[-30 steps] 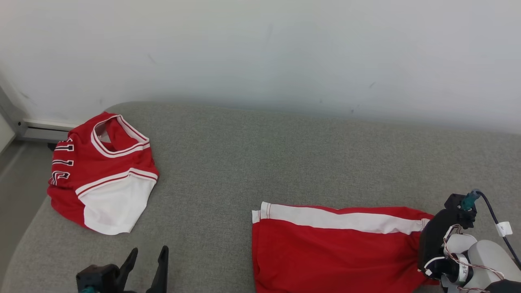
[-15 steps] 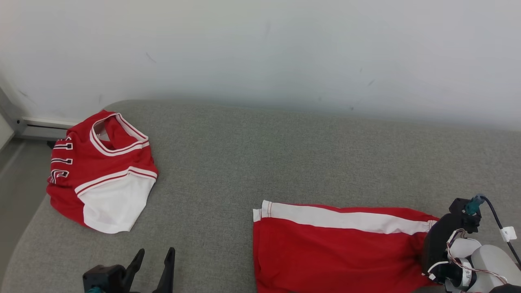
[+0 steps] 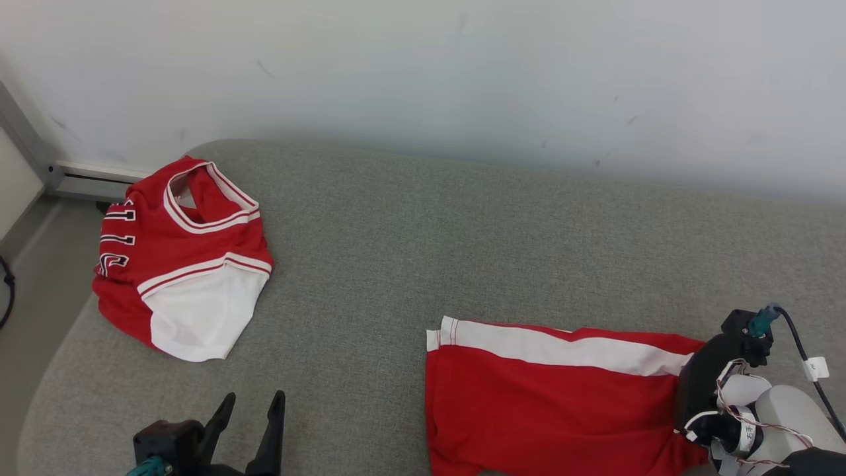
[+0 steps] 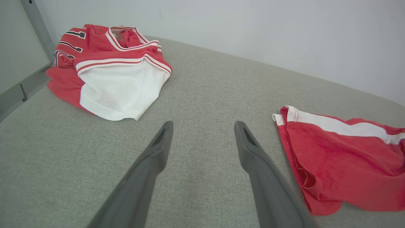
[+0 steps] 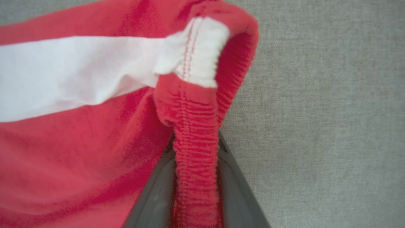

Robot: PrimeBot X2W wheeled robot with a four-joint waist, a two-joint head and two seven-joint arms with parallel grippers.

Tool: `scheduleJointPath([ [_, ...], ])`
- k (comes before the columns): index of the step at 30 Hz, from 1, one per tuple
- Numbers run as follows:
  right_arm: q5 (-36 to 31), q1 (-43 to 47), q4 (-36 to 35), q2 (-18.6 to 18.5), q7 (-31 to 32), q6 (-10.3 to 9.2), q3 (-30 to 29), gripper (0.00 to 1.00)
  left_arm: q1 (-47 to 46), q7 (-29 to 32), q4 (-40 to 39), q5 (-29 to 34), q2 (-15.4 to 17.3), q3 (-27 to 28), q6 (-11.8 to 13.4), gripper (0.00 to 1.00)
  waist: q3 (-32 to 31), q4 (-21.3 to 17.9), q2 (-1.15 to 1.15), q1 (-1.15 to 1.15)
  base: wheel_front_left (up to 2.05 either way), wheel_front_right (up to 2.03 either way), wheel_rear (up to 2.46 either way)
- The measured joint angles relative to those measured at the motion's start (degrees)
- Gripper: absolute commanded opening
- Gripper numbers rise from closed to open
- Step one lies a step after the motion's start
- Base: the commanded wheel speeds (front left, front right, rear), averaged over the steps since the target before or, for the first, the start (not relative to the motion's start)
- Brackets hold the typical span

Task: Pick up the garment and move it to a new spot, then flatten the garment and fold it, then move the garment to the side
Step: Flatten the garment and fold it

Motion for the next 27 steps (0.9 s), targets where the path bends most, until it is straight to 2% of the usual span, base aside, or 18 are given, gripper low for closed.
scheduleJointPath([
  [9, -0.11, -0.16, 0.70, -0.53, -0.02, 0.03, -0.27, 0.00, -0.01, 0.15, 0.03, 0.00, -0.05, 0.11, 0.00, 1.00, -0.24, 0.02, 0.00, 0.00, 0.00, 0.00, 0.00],
  [16, -2.01, 0.36, 1.47, -7.10, -0.03, 0.03, -3.65, 0.00, 0.01, 0.15, 0.08, 0.00, -0.08, 0.18, 0.00, 1.00, -0.70, -0.39, 0.00, 0.00, 0.00, 0.00, 0.00],
  [20, -3.47, 1.05, 0.68, -9.68, -0.32, 0.03, -5.36, 0.00, 0.06, 0.15, 0.12, 0.00, -0.08, 0.32, 0.00, 1.00, -1.01, -0.68, 0.00, 0.00, 0.00, 0.00, 0.00],
  [23, -5.59, 1.65, -0.16, -10.87, 0.04, 0.02, -5.27, 0.00, 0.19, 0.15, 0.18, 0.00, -0.04, 0.64, 0.01, 1.00, -1.29, -0.98, 0.00, 0.00, 0.00, 0.00, 0.00],
  [27, -5.49, 1.64, -2.49, -10.42, 1.21, 0.11, -3.42, 0.00, 0.43, 0.14, 0.22, -0.01, -0.05, 0.77, 0.01, 1.00, -1.78, -1.56, 0.00, 0.00, 0.00, 0.00, 0.00],
])
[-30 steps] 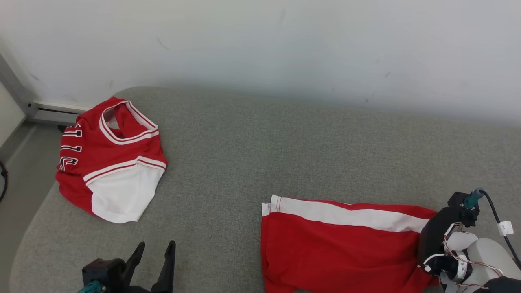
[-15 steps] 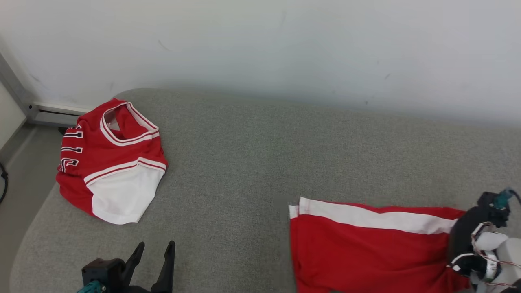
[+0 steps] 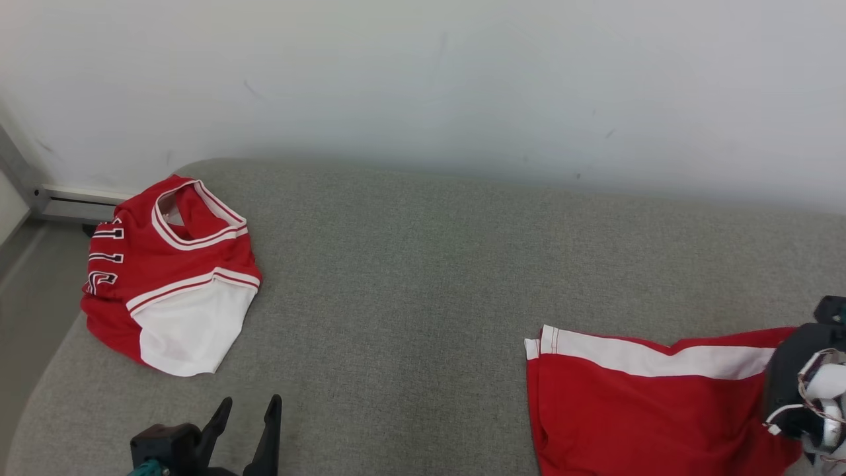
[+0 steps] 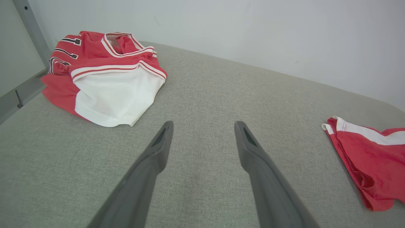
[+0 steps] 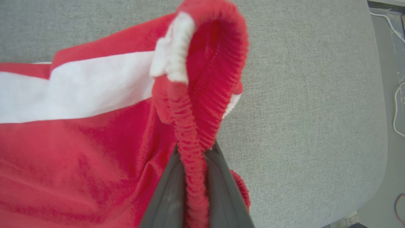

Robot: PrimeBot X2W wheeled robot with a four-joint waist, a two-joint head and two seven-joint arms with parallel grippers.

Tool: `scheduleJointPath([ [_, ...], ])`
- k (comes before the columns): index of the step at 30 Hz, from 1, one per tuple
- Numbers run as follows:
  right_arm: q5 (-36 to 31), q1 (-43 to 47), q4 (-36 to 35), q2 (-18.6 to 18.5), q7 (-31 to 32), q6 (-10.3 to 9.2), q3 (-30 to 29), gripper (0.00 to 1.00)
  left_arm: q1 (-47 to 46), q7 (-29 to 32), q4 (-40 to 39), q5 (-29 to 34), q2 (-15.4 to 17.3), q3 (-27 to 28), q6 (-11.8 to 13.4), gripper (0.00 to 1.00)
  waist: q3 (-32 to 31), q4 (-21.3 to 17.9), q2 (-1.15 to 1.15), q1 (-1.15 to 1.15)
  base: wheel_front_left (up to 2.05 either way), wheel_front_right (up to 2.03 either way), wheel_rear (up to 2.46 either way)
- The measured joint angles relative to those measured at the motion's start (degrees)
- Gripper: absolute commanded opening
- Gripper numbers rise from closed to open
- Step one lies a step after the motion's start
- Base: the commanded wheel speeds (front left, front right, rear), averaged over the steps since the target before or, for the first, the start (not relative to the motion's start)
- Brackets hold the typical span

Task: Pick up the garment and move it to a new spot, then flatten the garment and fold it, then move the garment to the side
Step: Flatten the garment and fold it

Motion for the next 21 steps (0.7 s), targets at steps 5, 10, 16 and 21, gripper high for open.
scheduleJointPath([
  [5, 0.73, 1.04, -4.93, 4.17, 2.23, 2.47, 3.30, 0.00, 0.17, 0.01, 0.11, 0.00, -0.33, -0.32, 0.00, 1.00, -0.58, -0.45, 0.00, 0.00, 0.00, 0.00, 0.00],
  [10, 2.61, 1.15, -11.10, 7.49, 4.34, 6.69, 7.33, 0.00, 0.82, 0.01, 0.59, 0.00, -0.60, -0.54, 0.00, 1.00, -1.22, -0.59, 0.00, 0.00, 0.00, 0.00, 0.00],
  [16, 3.94, 1.09, -15.38, 11.12, 7.06, 9.44, 10.89, 0.00, 0.88, 0.01, 0.65, -0.01, -0.57, -0.54, 0.00, 1.00, -1.68, -0.40, 0.00, 0.00, 0.00, 0.00, 0.00],
  [21, 4.22, 0.94, -16.45, 13.21, 9.03, 9.73, 12.47, 0.00, 0.86, 0.01, 0.68, -0.01, -0.59, -0.78, -0.01, 1.00, -1.84, -0.04, 0.00, 0.00, 0.00, 0.00, 0.00],
])
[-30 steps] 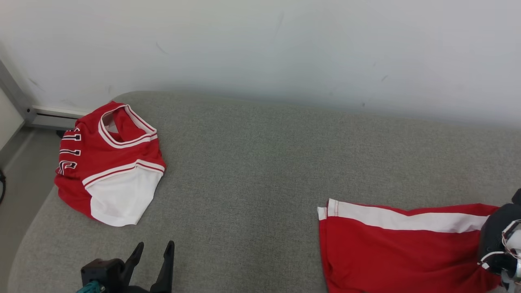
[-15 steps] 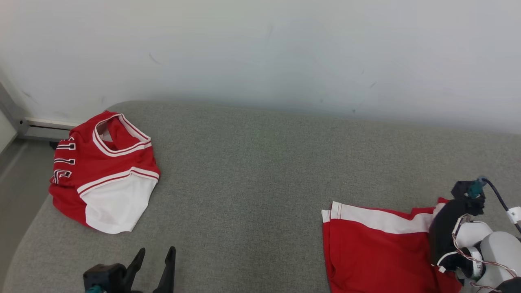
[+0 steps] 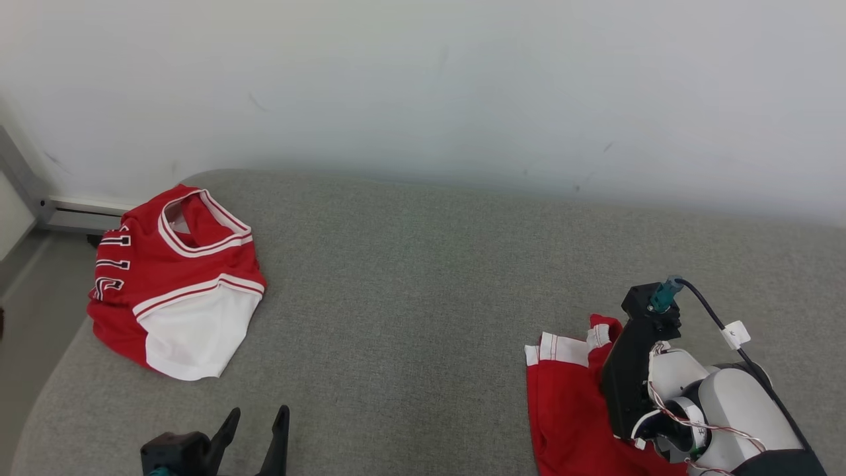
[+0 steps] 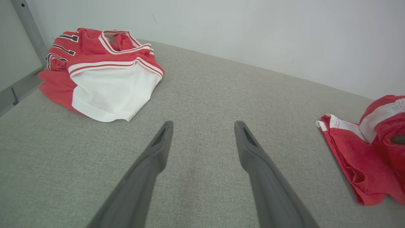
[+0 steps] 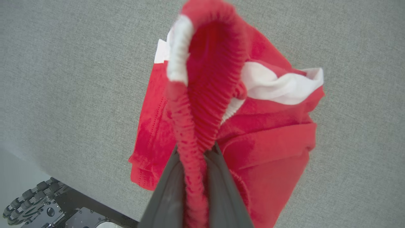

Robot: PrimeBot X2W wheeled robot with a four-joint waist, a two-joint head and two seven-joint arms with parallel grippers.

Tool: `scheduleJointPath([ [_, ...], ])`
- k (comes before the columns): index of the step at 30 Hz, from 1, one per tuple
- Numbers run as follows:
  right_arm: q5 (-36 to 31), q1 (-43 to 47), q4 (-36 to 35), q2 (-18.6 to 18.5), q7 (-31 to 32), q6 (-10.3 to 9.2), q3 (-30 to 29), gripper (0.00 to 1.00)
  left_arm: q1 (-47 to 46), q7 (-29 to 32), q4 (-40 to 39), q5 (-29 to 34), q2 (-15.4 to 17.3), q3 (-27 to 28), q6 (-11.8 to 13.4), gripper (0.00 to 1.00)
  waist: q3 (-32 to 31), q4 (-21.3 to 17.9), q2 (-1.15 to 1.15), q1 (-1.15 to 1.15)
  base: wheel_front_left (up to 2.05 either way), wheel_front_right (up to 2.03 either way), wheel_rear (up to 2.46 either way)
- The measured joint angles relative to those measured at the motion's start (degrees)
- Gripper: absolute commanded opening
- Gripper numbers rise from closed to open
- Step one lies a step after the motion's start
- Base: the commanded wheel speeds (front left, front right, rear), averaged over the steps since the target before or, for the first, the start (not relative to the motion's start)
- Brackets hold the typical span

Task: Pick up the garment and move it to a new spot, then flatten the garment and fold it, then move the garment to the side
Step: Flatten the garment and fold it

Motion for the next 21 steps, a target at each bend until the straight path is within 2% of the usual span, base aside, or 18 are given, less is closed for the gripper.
scheduleJointPath([
  [5, 0.00, -0.07, -0.09, 0.86, 1.91, -0.63, 0.59, 0.00, 0.01, 0.01, 0.09, -0.01, 0.02, -0.07, -0.04, 1.00, 0.03, 0.75, 0.00, 0.00, 0.00, 0.00, 0.00],
  [13, 0.30, -0.37, 0.46, 1.30, 3.00, -2.78, 0.40, 0.00, -0.01, 0.00, 0.10, 0.00, -0.10, -0.15, -0.04, 1.00, 0.38, 1.48, 0.00, 0.00, 0.00, 0.00, 0.00],
  [14, 0.41, -0.49, 0.63, 1.32, 3.01, -2.79, 0.41, 0.30, -0.01, 0.00, 0.09, 0.00, -0.12, -0.14, -0.04, 1.00, 0.45, 1.60, 0.00, 0.00, 0.00, 0.00, 0.00],
  [15, 0.41, -0.59, 0.66, 1.41, 3.01, -3.01, 0.42, 0.89, -0.01, 0.00, 0.09, 0.00, -0.11, -0.10, -0.04, 1.00, 0.51, 1.69, 0.00, 0.00, 0.00, 0.00, 0.00],
  [16, 0.44, -0.75, 0.67, 1.49, 3.00, -3.10, 0.38, 1.00, -0.01, 0.00, 0.09, 0.00, -0.11, -0.10, -0.04, 1.00, 0.58, 1.76, 0.00, 0.00, 0.00, 0.00, 0.00],
  [21, 0.96, -2.86, 0.33, 2.00, 1.85, -4.55, -0.10, 1.00, -0.01, -0.02, 0.09, 0.00, -0.07, 0.08, -0.03, 1.00, 0.83, 1.98, 0.00, 0.00, 0.00, 0.00, 0.00],
])
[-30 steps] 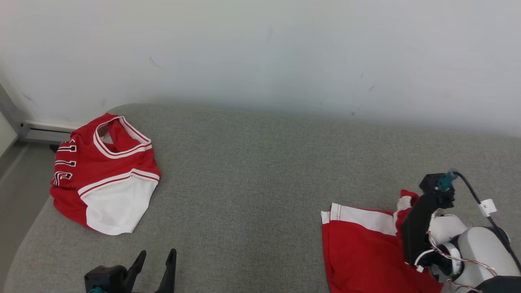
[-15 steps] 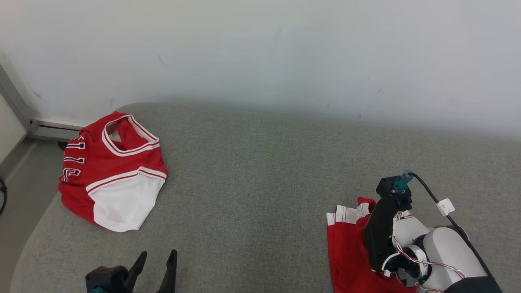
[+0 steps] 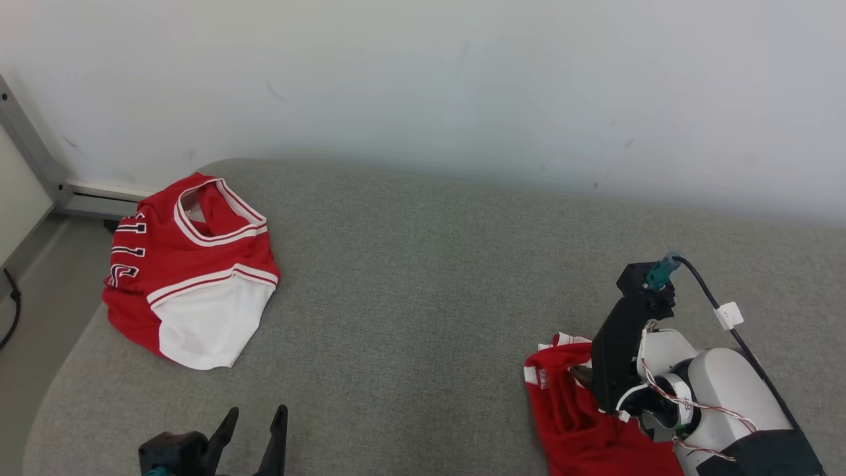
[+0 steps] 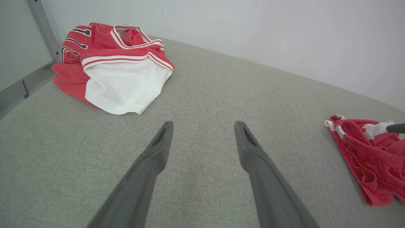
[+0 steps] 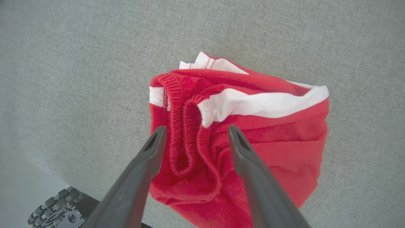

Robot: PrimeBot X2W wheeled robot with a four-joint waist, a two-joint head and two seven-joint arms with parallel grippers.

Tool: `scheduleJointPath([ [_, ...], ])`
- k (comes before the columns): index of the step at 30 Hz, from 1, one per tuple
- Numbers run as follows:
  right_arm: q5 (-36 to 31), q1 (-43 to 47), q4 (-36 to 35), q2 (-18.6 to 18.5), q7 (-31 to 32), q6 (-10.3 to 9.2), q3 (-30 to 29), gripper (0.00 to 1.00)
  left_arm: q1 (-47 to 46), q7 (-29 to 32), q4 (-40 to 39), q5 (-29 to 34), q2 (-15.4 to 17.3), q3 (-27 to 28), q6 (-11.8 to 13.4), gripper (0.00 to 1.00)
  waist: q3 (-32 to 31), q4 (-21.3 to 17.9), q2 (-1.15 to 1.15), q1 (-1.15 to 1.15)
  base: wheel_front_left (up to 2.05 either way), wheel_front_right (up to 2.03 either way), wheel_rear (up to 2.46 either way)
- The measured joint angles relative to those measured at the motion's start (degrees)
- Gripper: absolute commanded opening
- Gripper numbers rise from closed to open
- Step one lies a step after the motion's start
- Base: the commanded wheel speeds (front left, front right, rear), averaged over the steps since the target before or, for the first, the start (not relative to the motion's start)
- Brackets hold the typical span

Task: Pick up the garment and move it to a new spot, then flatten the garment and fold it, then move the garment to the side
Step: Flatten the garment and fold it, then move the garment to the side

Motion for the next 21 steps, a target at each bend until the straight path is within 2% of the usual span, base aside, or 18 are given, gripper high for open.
scheduleJointPath([
  [7, 0.36, -1.16, -4.30, 0.04, -2.16, 0.00, -0.19, 1.00, 0.02, -0.05, -0.10, -0.02, 0.22, 0.76, 0.03, 1.00, 0.18, -0.49, 0.00, 0.00, 0.00, 0.00, 0.00],
  [11, -2.00, -0.81, -7.01, -2.44, -2.64, -0.10, -0.21, 1.00, 0.09, -0.48, -0.14, -0.08, 0.24, 1.04, 0.03, 1.00, 0.17, -1.12, 0.00, 0.00, 0.00, 0.00, 0.00],
  [16, -5.97, 2.88, -11.44, -7.82, -3.41, -2.05, -2.64, 1.00, 1.42, -0.56, -0.67, -0.09, 0.47, 1.82, 0.04, 1.00, 0.04, -2.47, 0.00, 0.00, 0.00, 0.00, 0.00],
  [21, -6.02, 8.75, -13.25, -8.43, -3.41, -2.87, -5.11, 1.00, 1.44, -0.75, -1.22, -0.09, 0.46, 1.91, 0.04, 1.00, 0.08, -3.82, 0.00, 0.00, 0.00, 0.00, 0.00],
])
